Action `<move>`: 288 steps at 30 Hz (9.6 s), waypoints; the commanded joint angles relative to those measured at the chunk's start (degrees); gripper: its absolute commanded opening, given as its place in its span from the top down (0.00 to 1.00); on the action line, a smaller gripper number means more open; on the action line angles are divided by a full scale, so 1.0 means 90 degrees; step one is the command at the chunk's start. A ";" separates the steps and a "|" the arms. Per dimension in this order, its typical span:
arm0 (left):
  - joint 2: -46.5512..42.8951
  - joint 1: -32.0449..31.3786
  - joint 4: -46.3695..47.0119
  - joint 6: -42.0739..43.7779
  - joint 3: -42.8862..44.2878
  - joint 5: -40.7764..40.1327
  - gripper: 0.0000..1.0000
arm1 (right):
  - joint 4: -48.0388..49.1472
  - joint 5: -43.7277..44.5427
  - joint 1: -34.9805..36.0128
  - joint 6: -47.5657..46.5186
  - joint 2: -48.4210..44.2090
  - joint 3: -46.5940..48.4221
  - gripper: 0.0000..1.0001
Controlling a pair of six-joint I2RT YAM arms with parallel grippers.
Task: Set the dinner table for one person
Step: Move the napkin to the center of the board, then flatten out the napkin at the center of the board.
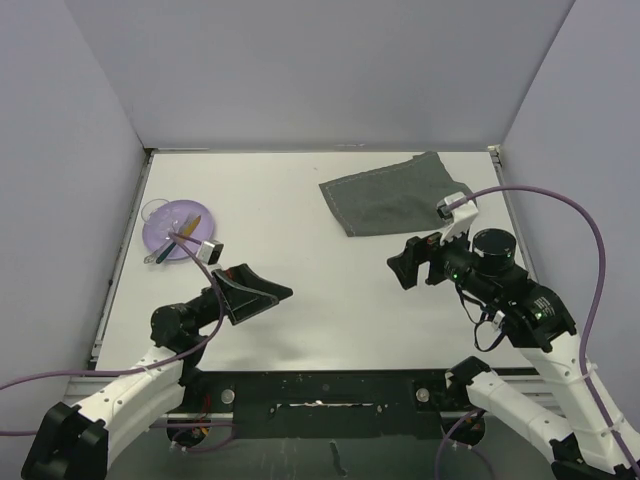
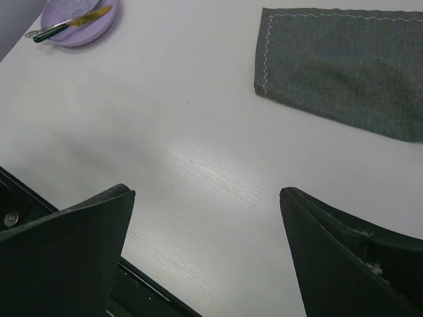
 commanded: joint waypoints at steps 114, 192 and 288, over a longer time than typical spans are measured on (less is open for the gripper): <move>1.1522 0.0390 -1.1729 0.5791 1.2948 -0.4254 0.36 | 0.0850 0.0250 -0.3757 -0.1336 0.9091 0.6079 0.01; 0.7658 0.0669 -1.3621 0.7794 1.2424 -0.5170 1.00 | 0.0610 -0.3395 -0.2770 -0.1192 0.9750 0.6727 0.02; 0.4419 0.0339 -1.4278 0.7492 1.1897 -0.4833 1.00 | -0.2746 0.3650 0.0974 -0.1300 0.4565 0.5618 1.00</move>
